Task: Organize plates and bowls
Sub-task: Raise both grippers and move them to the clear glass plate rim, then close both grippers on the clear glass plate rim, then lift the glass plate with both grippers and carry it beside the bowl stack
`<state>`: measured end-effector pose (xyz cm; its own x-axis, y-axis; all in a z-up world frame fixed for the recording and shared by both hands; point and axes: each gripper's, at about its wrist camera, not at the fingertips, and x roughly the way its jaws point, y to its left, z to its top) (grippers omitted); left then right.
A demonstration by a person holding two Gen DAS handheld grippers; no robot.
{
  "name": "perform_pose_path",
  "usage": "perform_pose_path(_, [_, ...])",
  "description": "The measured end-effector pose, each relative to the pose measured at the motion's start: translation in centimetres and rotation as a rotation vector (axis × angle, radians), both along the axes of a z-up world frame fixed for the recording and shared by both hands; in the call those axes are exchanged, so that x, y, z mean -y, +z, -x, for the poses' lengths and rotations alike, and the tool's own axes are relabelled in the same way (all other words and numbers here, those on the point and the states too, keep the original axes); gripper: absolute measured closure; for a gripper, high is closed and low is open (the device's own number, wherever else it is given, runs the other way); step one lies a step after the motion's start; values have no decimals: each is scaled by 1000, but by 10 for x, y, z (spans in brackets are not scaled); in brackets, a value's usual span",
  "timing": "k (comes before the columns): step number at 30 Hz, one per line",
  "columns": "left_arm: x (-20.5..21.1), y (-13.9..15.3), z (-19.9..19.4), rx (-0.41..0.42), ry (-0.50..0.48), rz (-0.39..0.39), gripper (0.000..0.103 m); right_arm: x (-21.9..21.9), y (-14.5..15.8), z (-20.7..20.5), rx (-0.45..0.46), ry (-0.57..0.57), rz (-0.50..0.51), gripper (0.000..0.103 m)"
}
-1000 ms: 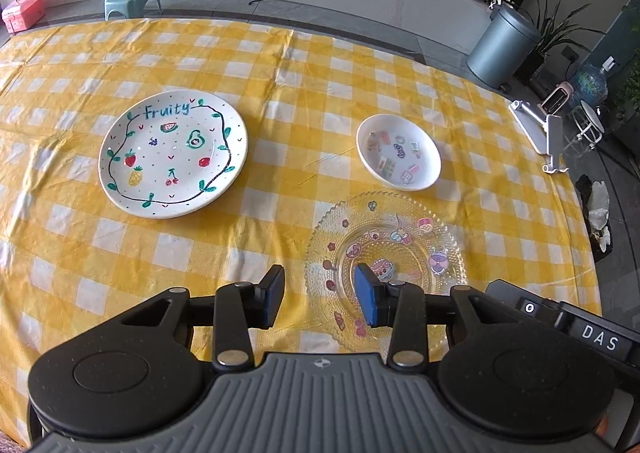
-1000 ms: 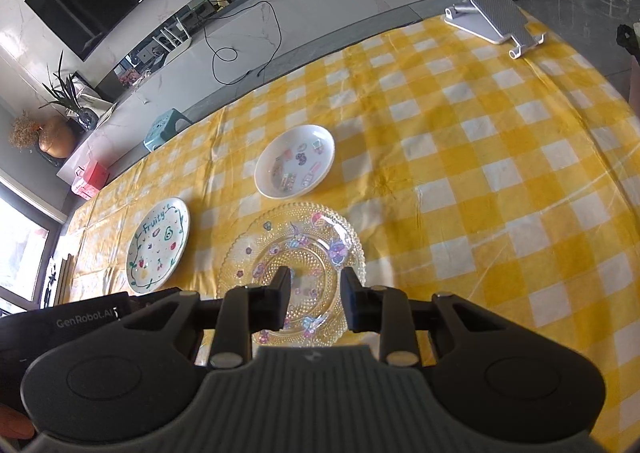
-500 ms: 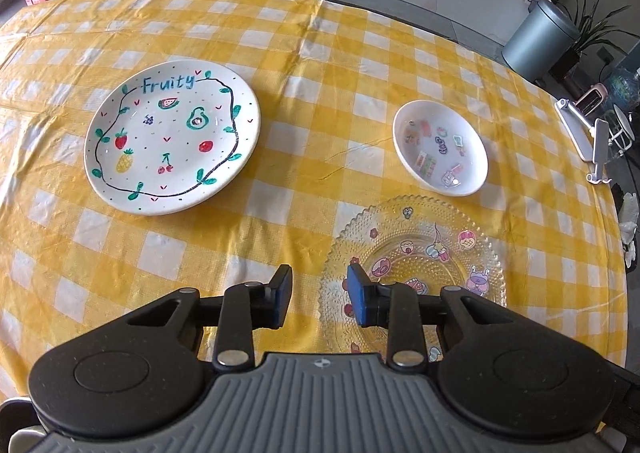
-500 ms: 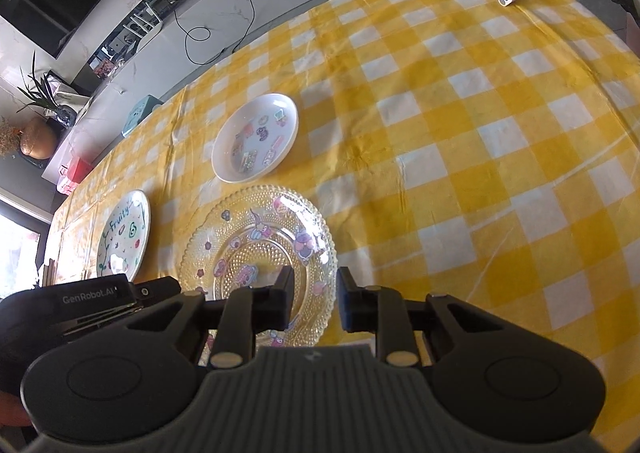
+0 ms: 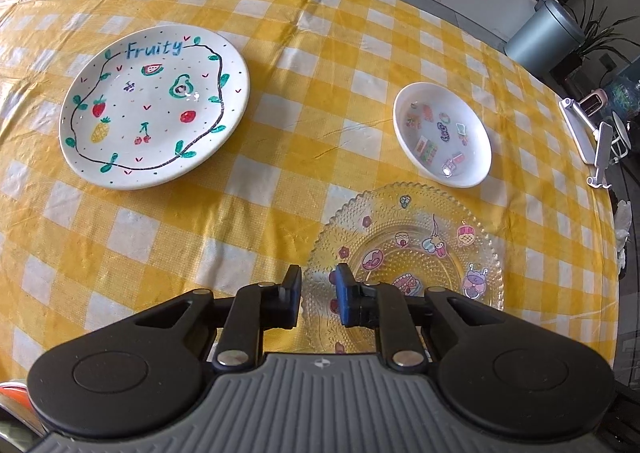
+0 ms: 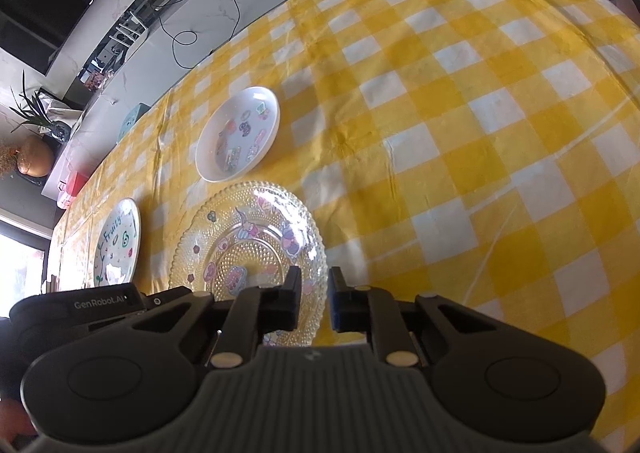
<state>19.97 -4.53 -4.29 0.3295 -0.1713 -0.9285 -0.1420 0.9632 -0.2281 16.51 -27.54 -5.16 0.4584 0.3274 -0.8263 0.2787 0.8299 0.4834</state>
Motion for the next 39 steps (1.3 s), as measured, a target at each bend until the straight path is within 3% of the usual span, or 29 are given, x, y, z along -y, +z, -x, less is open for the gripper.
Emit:
perform_pose_path(3, [1,0,1,5,-6,-7,84,1,-3,1,-10,-12,-1,98])
perform_pose_path(19, [4,20,23,31,-35,-18,88,3,13,12,8,-5,-4,99])
perform_pose_path(39, [18,45,107,81,-70,6,88,26,40,92,61,14,-14,99])
